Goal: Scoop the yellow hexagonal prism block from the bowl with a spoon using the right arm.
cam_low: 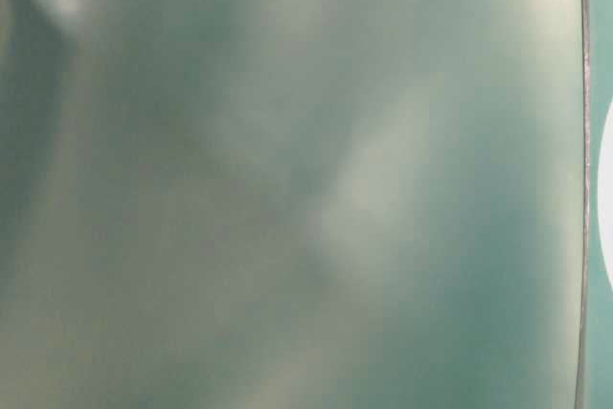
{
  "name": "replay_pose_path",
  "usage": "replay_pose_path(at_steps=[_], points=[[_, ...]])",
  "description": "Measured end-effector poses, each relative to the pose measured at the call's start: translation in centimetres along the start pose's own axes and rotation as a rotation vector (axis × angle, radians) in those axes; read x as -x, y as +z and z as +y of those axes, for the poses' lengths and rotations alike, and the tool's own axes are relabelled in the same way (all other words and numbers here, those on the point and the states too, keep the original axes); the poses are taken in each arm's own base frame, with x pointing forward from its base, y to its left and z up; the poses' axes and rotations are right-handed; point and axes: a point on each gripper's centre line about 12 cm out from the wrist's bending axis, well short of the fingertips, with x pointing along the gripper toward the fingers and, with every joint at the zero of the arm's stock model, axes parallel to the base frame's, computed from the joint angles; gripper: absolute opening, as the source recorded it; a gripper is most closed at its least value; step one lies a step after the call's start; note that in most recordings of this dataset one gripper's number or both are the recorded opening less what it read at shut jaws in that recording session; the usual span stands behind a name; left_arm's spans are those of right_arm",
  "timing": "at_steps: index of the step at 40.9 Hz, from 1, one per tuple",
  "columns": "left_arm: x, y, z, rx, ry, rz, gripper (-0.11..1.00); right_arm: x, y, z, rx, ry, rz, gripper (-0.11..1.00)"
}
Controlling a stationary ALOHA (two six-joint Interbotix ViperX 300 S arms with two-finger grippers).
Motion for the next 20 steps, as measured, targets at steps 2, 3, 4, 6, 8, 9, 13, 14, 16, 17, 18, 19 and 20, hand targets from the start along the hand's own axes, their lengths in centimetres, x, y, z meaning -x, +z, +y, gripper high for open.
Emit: replay_pose_path(at_steps=[2, 3, 4, 6, 8, 9, 13, 14, 16, 17, 18, 19, 20], points=[[0.1, 0.1, 0.0, 0.001, 0.000, -0.002, 0.00, -0.5, -0.7, 0.2, -0.003, 0.009, 0.010, 0.55], [0.1, 0.1, 0.0, 0.000, 0.000, -0.002, 0.00, -0.8, -1.1, 0.3, -0.005, 0.012, 0.017, 0.55], [0.2, 0.1, 0.0, 0.001, 0.000, 0.000, 0.00, -1.0, -1.5, 0.3, -0.007, 0.016, 0.024, 0.55], [0.3, 0.2, 0.0, 0.000, 0.000, 0.000, 0.00, -1.6, -2.3, 0.5, -0.013, 0.022, 0.035, 0.55], [0.4, 0.2, 0.0, 0.001, 0.001, 0.005, 0.00, -2.1, -3.4, 0.7, -0.014, 0.030, 0.050, 0.55], [0.4, 0.2, 0.0, 0.001, 0.001, 0.006, 0.00, -2.4, -3.8, 0.8, -0.014, 0.032, 0.055, 0.55], [0.5, 0.3, 0.0, 0.001, 0.001, 0.008, 0.00, -3.1, -6.0, 0.9, -0.016, 0.037, 0.084, 0.55], [0.6, 0.3, 0.0, 0.001, 0.001, 0.009, 0.00, -3.3, -6.5, 1.0, -0.020, 0.037, 0.086, 0.55], [0.6, 0.4, 0.0, 0.001, 0.001, 0.005, 0.00, -3.5, -7.4, 1.0, -0.020, 0.036, 0.089, 0.55], [0.6, 0.4, 0.0, 0.001, 0.001, 0.006, 0.00, -3.5, -7.8, 1.0, -0.022, 0.037, 0.091, 0.55], [0.6, 0.4, 0.0, 0.001, 0.001, 0.006, 0.00, -3.6, -8.2, 0.9, -0.022, 0.033, 0.094, 0.55], [0.6, 0.4, 0.0, 0.001, 0.002, 0.006, 0.00, -3.5, -8.6, 1.0, -0.024, 0.034, 0.096, 0.55], [0.6, 0.4, 0.0, -0.002, 0.000, 0.006, 0.00, -3.5, -9.0, 1.0, -0.022, 0.032, 0.097, 0.55]])
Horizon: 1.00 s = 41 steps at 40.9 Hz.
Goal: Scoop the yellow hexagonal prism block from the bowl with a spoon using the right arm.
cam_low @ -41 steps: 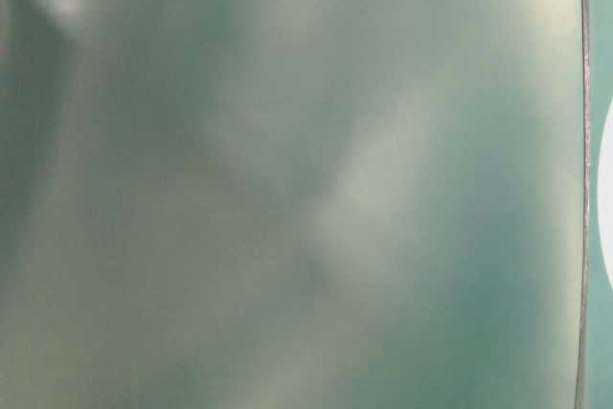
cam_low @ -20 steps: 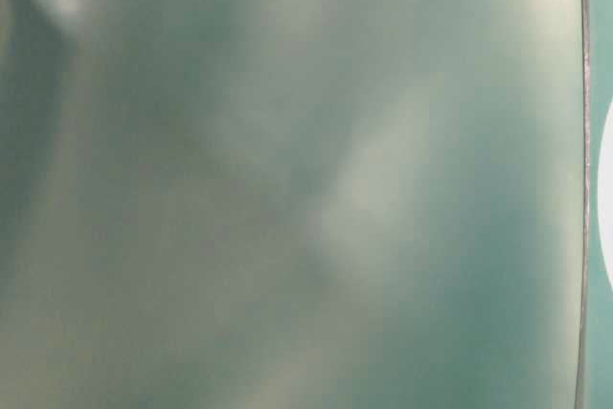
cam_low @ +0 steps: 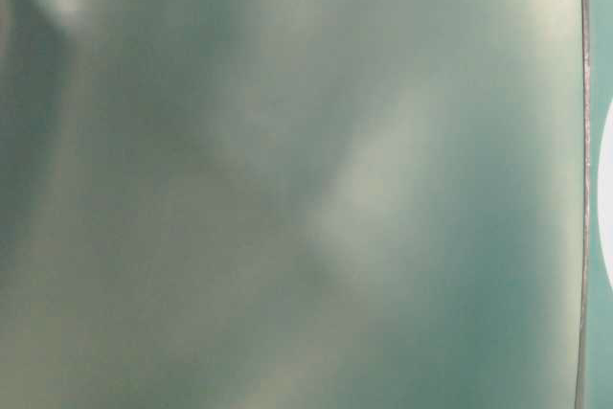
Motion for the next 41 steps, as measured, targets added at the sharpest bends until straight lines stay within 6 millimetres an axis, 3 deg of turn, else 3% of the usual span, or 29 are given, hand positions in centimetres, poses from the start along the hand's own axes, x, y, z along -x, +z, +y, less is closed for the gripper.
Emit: replay_pose_path(at_steps=[24, 41], points=[[0.0, 0.0, 0.0, -0.002, 0.002, 0.002, 0.00, 1.3, -6.8, 1.1, -0.021, -0.059, 0.078, 0.55], [-0.1, -0.2, 0.2, -0.006, 0.012, 0.011, 0.00, 1.6, -9.0, 2.3, 0.018, -0.052, 0.141, 0.55]])
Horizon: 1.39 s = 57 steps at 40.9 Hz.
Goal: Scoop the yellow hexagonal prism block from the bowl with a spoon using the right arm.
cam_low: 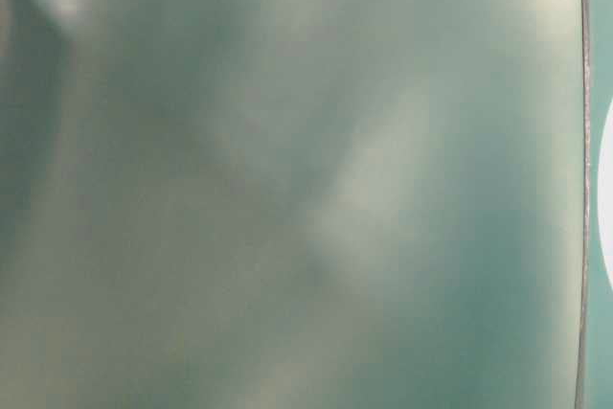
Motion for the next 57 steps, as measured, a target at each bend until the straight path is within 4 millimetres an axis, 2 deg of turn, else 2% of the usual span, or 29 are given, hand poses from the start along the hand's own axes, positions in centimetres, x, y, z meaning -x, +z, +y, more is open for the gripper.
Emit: replay_pose_path(at_steps=[28, 39, 53, 57], points=[[-0.2, -0.4, 0.4, 0.006, 0.020, 0.017, 0.00, -0.6, -1.3, 0.0, 0.006, -0.022, 0.077, 0.54], [-0.2, -0.3, 0.4, 0.006, 0.020, 0.016, 0.00, -0.9, -1.0, 0.2, 0.039, -0.018, 0.067, 0.38], [-0.2, -0.3, 0.4, 0.006, 0.020, 0.016, 0.00, -1.0, -1.0, 0.1, 0.039, -0.025, 0.066, 0.36], [-0.2, -0.3, 0.4, 0.004, 0.021, 0.014, 0.00, -1.0, -0.9, 0.1, 0.037, -0.027, 0.064, 0.31]])
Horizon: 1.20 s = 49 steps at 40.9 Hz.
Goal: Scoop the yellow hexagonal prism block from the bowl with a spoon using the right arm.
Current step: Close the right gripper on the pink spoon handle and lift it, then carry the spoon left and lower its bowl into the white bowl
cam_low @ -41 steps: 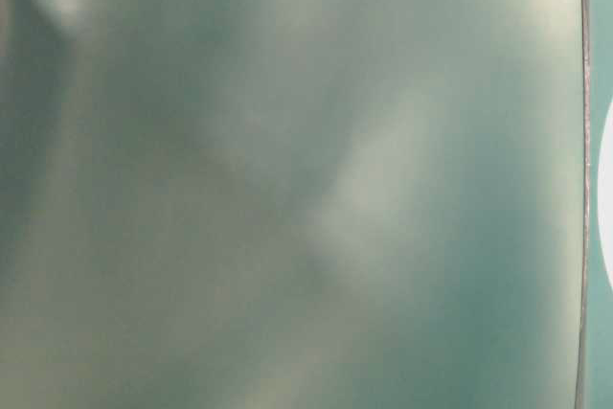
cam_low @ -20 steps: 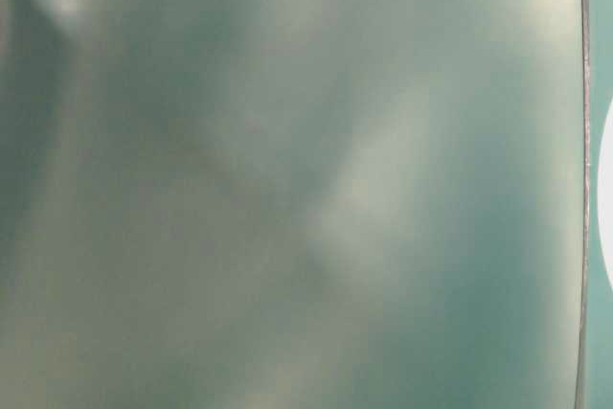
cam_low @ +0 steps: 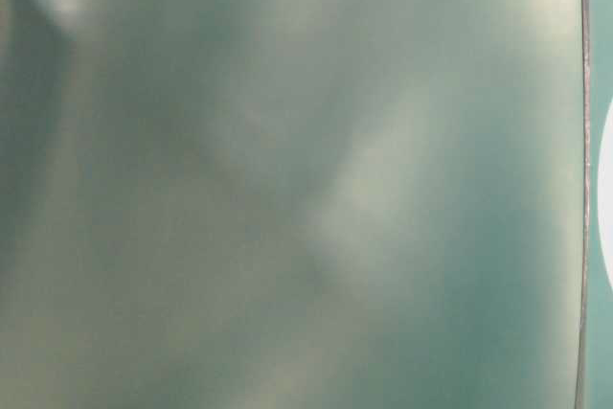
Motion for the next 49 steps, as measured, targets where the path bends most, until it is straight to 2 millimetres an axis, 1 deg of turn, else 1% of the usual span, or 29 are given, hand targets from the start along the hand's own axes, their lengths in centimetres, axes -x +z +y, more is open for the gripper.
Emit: replay_pose_path(at_steps=[4, 13, 19, 24, 31, 38, 49], points=[[0.0, 0.0, 0.0, 0.000, -0.001, 0.002, 0.00, 0.0, 0.0, 0.0, -0.002, 0.000, -0.001, 0.24], [0.0, 0.0, 0.0, 0.000, 0.000, 0.000, 0.00, 0.1, 0.7, 0.3, -0.026, 0.012, 0.001, 0.24], [0.0, 0.0, 0.0, 0.000, -0.002, 0.002, 0.00, 0.5, 1.8, 0.6, -0.056, 0.034, -0.004, 0.24], [0.0, -0.1, 0.0, 0.002, 0.000, 0.003, 0.00, 0.9, 3.2, 1.0, -0.075, 0.056, -0.019, 0.24], [0.0, 0.0, 0.0, 0.002, -0.001, 0.000, 0.00, 1.3, 4.9, 1.2, -0.053, 0.078, -0.049, 0.24], [0.0, 0.0, 0.0, 0.002, -0.002, -0.002, 0.00, 1.4, 6.9, 0.2, -0.050, 0.050, -0.069, 0.24], [0.0, 0.1, 0.0, 0.003, 0.000, -0.008, 0.00, 0.1, 10.2, -2.8, -0.079, -0.033, 0.023, 0.24]])
